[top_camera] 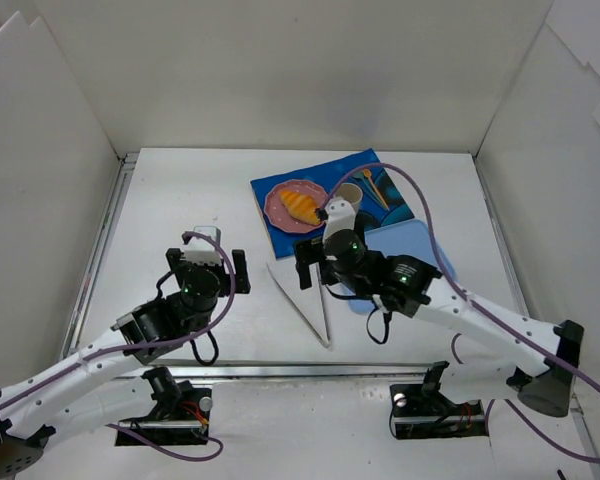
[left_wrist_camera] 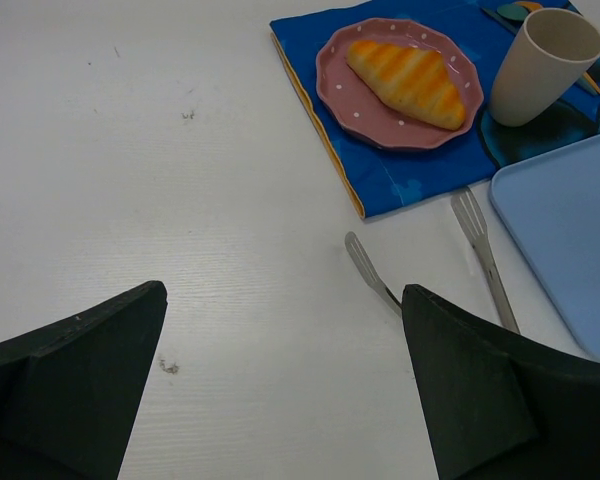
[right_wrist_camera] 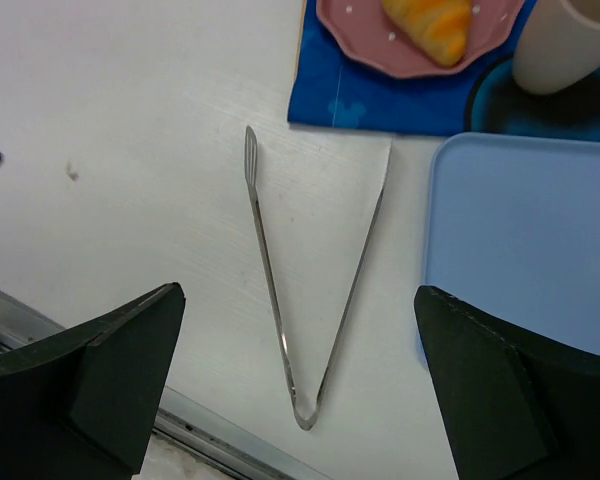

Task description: Place the bread

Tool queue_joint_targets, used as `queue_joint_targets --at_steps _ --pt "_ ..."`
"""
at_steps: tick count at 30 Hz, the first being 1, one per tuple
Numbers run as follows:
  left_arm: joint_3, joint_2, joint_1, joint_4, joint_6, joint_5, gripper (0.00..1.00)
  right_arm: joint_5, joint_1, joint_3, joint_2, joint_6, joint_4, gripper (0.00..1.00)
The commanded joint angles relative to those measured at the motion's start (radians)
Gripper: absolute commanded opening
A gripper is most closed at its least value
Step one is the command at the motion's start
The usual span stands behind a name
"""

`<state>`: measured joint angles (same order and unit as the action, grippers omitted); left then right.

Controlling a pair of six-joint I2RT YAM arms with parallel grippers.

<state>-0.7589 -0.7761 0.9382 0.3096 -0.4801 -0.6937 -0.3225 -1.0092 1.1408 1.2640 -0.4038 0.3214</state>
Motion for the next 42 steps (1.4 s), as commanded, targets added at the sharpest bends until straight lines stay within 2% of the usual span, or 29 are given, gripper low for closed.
queue_joint_targets --at_steps 1,13,23,42 --pt "-0.025 0.012 -0.004 -0.059 0.015 0.023 1.0 -0.084 -0.005 0.04 -0.093 0.013 0.061 0.98" --pt "0.061 0.166 -0.004 -0.21 0.107 0.27 1.0 -0.288 -0.008 -0.159 -0.27 0.01 -0.007 0.98" --pt "0.063 0.147 -0.004 -0.213 0.135 0.263 1.0 -0.288 -0.006 -0.237 -0.442 0.016 -0.058 0.98" --pt "0.055 0.138 -0.004 -0.204 0.14 0.255 1.0 -0.291 -0.008 -0.246 -0.457 0.016 -0.064 0.98"
